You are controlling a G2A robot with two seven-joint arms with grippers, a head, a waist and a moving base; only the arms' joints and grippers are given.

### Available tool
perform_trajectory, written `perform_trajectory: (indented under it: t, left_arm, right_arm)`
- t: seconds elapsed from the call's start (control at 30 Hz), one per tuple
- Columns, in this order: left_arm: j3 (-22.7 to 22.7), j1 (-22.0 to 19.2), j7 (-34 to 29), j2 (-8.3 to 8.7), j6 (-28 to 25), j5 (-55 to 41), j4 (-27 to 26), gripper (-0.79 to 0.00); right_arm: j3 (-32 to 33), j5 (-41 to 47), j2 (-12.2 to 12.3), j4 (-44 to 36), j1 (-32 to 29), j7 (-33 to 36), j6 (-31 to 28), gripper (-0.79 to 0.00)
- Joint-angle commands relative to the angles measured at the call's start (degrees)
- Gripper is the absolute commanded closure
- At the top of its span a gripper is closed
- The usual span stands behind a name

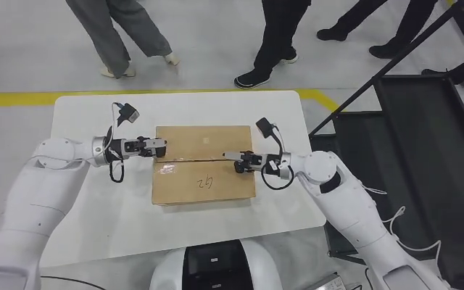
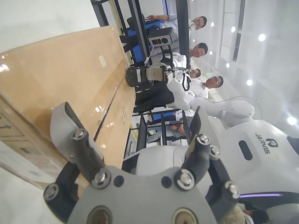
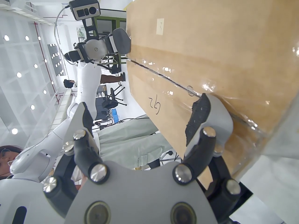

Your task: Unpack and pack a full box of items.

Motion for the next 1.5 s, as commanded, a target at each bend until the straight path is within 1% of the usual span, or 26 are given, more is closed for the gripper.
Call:
perform_trajectory:
  t: [0.0, 0.17, 0.33, 0.57, 0.7, 0.97, 1.2, 1.47]
  left_arm:
    - [-0.3, 0.6, -1.7, 0.29, 1.4, 0.5, -0.6, -0.785]
    - [-1.4, 1.8, -3.3, 0.79, 3.1, 1.1, -2.2, -0.785]
    - [-3.0, 3.3, -2.8, 1.47, 4.4, 3.1, -4.7, -0.785]
    - [-5.6, 5.5, -3.5, 1.99, 7.5, -1.9, -7.9, -0.785]
    - [-6.4, 6.2, -4.6, 2.21, 9.3, -2.6, -9.1, -0.785]
    - [-5.8, 7.1, -2.5, 2.42, 11.0, 3.8, -9.9, -0.785]
    - [-5.0, 6.7, -1.0, 2.18, 11.1, 6.1, -9.5, -0.785]
    - [-5.1, 6.6, -0.9, 2.16, 11.1, 6.1, -9.4, -0.785]
  right_arm:
    - [0.4, -0.2, 0.1, -0.4, -0.5, -0.1, 0.2, -0.785]
    - [1.2, -0.6, 0.3, -1.1, -1.2, -0.4, 0.5, -0.785]
    - [1.9, -0.6, 0.5, -1.7, -2.0, -0.9, 0.6, -0.785]
    - [1.9, -0.6, 0.5, -2.2, -2.4, -1.2, 0.7, -0.785]
    - [1.6, -0.6, 0.5, -1.9, -2.3, -1.8, 0.7, -0.785]
    - [1.6, -0.4, 0.4, -1.5, -2.3, -2.3, 0.4, -0.785]
    - [2.2, -0.5, 0.6, -2.5, -2.7, -2.5, 0.4, -0.785]
    - [2.7, -0.3, 0.6, -3.3, -3.3, -2.7, 0.2, -0.785]
